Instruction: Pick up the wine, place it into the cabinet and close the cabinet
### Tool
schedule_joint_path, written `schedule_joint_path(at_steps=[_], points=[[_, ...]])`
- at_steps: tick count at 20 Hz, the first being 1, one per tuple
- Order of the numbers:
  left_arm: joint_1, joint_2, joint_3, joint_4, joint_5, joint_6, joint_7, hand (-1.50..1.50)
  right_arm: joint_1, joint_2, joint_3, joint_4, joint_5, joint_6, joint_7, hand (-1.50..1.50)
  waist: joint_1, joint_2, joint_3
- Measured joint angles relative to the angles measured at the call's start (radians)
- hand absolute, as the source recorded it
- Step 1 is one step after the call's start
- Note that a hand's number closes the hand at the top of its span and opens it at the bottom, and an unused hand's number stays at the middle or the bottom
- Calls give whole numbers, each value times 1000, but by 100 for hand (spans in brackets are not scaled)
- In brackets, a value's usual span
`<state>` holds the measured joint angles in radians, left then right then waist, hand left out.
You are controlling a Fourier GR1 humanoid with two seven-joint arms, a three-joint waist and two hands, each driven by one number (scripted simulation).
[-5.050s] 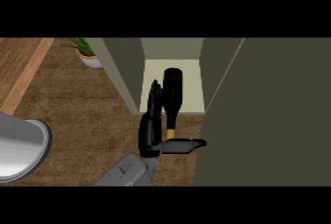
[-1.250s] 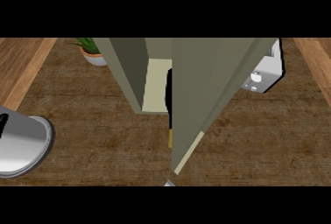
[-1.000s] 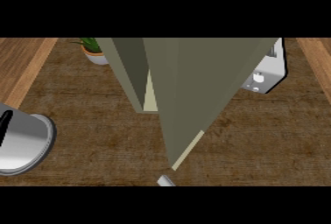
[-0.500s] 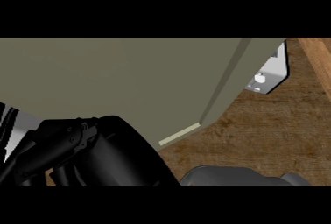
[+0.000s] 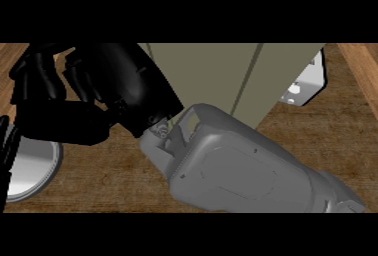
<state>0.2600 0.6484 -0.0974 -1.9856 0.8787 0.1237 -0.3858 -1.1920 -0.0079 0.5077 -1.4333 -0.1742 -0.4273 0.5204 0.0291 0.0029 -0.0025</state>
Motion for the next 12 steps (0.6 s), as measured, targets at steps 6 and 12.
schedule_joint_path(at_steps=[6,12], points=[[-12,-7,34,10,-4,-16,23,-150,-27,8,-82,165,-31,104,-134,150,1,-14,-4],[-45,-24,37,37,-19,-19,38,-150,-42,8,-120,266,-44,174,-237,150,0,-25,-7]])
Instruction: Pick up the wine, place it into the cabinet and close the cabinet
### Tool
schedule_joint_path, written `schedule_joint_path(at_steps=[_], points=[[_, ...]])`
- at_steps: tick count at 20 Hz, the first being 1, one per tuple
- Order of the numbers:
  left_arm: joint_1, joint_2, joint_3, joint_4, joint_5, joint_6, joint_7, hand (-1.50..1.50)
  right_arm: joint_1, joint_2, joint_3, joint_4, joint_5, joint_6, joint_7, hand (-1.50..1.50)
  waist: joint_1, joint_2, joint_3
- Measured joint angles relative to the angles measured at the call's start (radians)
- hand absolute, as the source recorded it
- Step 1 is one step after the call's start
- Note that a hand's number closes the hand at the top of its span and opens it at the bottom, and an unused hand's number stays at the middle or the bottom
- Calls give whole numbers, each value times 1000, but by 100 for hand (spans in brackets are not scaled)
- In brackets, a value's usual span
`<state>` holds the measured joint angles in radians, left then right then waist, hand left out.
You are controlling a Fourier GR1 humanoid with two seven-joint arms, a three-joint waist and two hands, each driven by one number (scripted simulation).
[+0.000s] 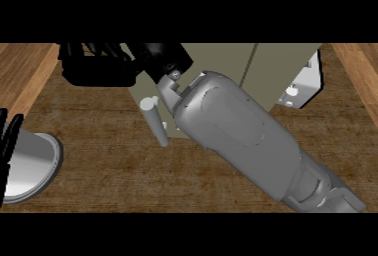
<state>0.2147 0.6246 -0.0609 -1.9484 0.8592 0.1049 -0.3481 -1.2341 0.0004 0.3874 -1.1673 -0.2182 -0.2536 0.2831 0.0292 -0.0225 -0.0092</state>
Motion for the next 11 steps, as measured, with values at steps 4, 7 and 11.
schedule_joint_path(at_steps=[4,7,11], points=[[-16,-3,1,12,-6,-8,8,-150,7,-8,-9,36,10,41,-70,150,3,-8,-3],[-26,-9,-5,5,-13,4,17,-150,7,-27,-11,52,18,73,-102,150,7,-15,-5],[-28,-11,-2,10,-15,-6,20,-150,13,-46,-6,64,38,96,-131,150,7,-19,-5]])
